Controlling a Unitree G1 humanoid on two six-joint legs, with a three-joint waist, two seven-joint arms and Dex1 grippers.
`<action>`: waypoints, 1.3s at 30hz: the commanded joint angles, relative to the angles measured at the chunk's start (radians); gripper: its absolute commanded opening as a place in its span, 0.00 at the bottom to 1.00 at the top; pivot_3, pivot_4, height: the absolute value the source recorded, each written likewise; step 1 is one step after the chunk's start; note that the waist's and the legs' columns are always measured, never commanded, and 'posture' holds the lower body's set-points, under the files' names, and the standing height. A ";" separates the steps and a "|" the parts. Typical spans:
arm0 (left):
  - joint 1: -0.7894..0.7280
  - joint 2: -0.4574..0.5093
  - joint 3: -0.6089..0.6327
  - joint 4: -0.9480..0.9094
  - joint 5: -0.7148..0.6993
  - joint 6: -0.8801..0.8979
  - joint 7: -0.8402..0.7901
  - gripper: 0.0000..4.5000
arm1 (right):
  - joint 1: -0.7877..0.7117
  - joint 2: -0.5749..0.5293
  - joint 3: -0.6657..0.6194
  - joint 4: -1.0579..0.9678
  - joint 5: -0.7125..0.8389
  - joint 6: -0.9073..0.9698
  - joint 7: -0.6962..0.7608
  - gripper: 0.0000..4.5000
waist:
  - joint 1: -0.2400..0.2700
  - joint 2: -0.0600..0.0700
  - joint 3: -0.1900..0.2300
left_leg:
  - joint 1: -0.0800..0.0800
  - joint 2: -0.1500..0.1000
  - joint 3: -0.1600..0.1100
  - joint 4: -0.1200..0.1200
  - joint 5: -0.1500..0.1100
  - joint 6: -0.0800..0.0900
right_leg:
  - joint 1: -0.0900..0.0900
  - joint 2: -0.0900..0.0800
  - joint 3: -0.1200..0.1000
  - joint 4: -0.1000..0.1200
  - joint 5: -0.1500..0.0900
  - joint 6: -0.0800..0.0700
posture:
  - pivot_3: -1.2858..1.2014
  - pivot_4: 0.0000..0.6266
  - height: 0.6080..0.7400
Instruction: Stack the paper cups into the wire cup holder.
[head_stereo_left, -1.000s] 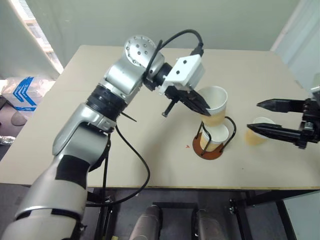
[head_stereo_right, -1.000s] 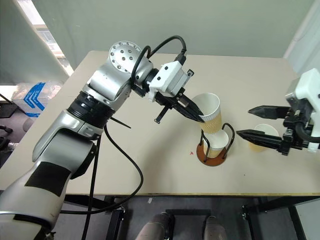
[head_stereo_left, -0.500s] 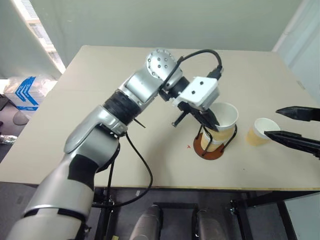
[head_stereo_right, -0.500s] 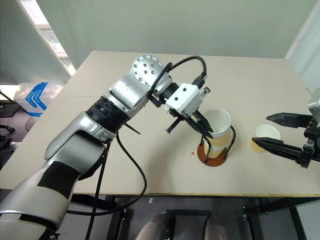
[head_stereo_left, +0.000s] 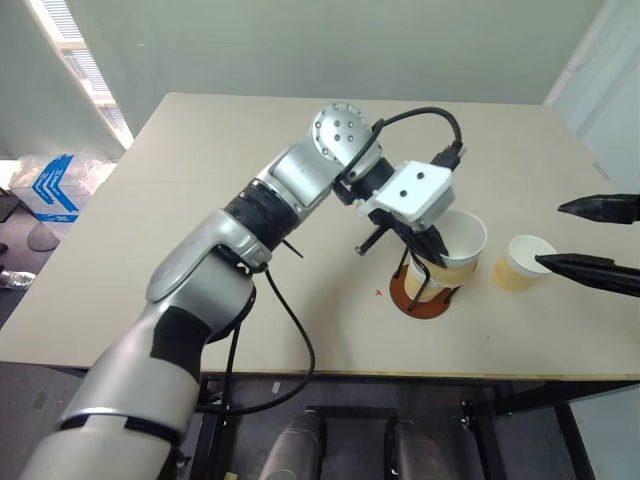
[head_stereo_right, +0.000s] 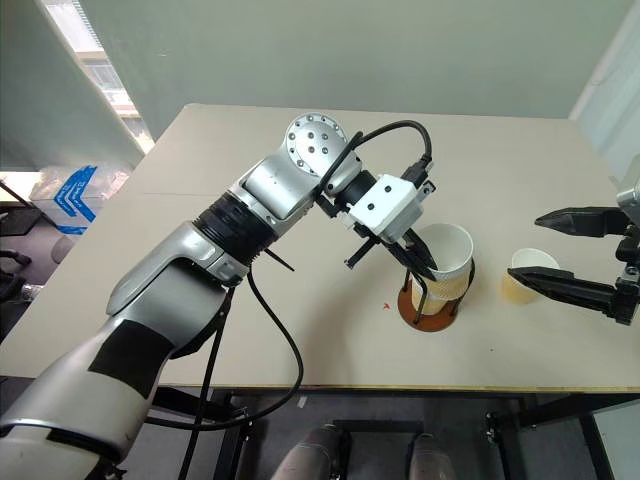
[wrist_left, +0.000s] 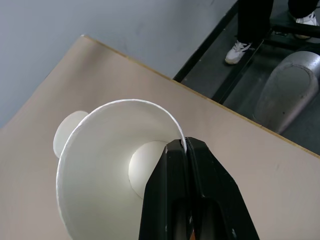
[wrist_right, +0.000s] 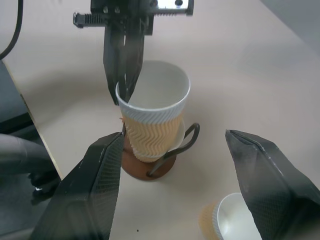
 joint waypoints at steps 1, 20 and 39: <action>-0.048 -0.008 0.053 0.026 0.006 -0.018 -0.036 0.01 | -0.020 0.000 0.000 0.013 -0.008 -0.024 -0.003 0.76 | 0.000 0.000 0.000 | 0.000 0.000 0.000 0.000 0.001 -0.001 | 0.000 0.000 0.000 0.000 0.000 0.000 | 0.52 0.24 1.00; -0.031 -0.045 0.059 0.087 0.106 -0.073 -0.036 0.01 | -0.032 -0.002 0.015 0.019 -0.020 -0.029 -0.001 0.76 | 0.000 0.000 0.000 | -0.001 0.000 0.002 0.004 0.000 -0.001 | 0.000 0.000 0.001 0.000 -0.001 0.002 | 0.52 0.24 1.00; -0.063 -0.109 0.251 0.144 0.163 -0.005 0.024 0.90 | -0.021 -0.002 0.118 0.063 -0.182 -0.149 0.023 0.76 | 0.001 0.000 0.000 | -0.002 0.000 0.003 0.005 -0.001 0.000 | 0.000 0.000 0.001 0.000 0.000 0.003 | 0.52 0.24 1.00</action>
